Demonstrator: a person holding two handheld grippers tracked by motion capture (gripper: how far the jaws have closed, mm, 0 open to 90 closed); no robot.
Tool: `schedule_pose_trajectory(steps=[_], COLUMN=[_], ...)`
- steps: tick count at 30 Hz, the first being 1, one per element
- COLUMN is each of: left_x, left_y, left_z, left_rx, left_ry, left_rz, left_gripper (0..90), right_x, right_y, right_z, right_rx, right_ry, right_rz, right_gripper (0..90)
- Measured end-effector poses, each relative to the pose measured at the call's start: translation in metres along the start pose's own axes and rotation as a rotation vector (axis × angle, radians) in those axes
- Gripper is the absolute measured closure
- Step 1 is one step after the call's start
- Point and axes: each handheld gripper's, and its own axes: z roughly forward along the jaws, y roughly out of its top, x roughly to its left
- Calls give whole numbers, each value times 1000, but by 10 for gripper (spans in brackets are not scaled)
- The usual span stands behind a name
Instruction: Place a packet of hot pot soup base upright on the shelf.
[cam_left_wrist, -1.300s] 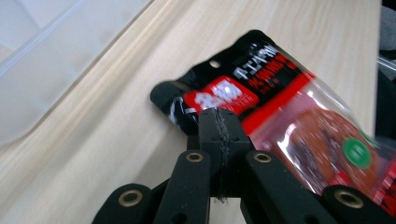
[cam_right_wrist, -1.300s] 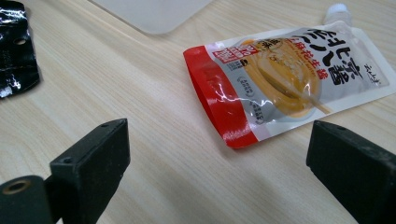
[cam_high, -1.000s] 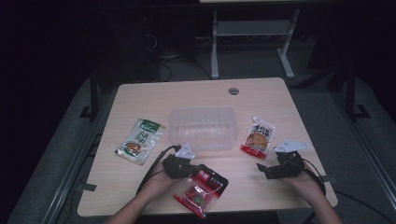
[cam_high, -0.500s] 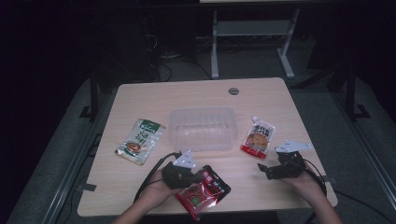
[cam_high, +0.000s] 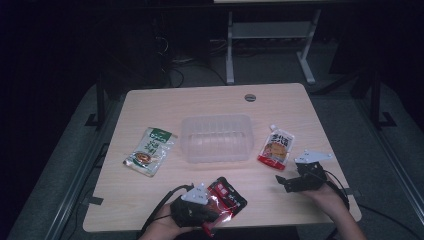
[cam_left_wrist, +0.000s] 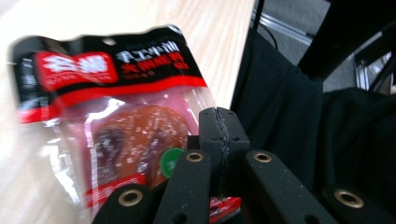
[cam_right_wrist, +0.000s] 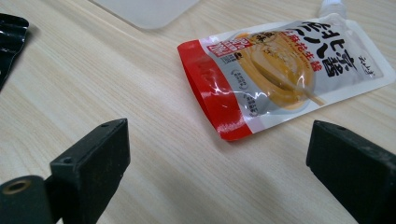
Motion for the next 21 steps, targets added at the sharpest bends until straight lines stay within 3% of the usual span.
schedule_pose_trajectory(steps=[6, 21], left_x=[2, 25], left_y=[-1, -3], left_z=[5, -3], left_rx=[43, 9], left_ry=[14, 73], left_rz=[6, -36], left_gripper=[896, 896], right_x=[-1, -1], right_y=[-1, -1], right_z=[0, 1], right_rx=[0, 1], right_ry=[2, 5], right_rz=[6, 5], right_gripper=[58, 58])
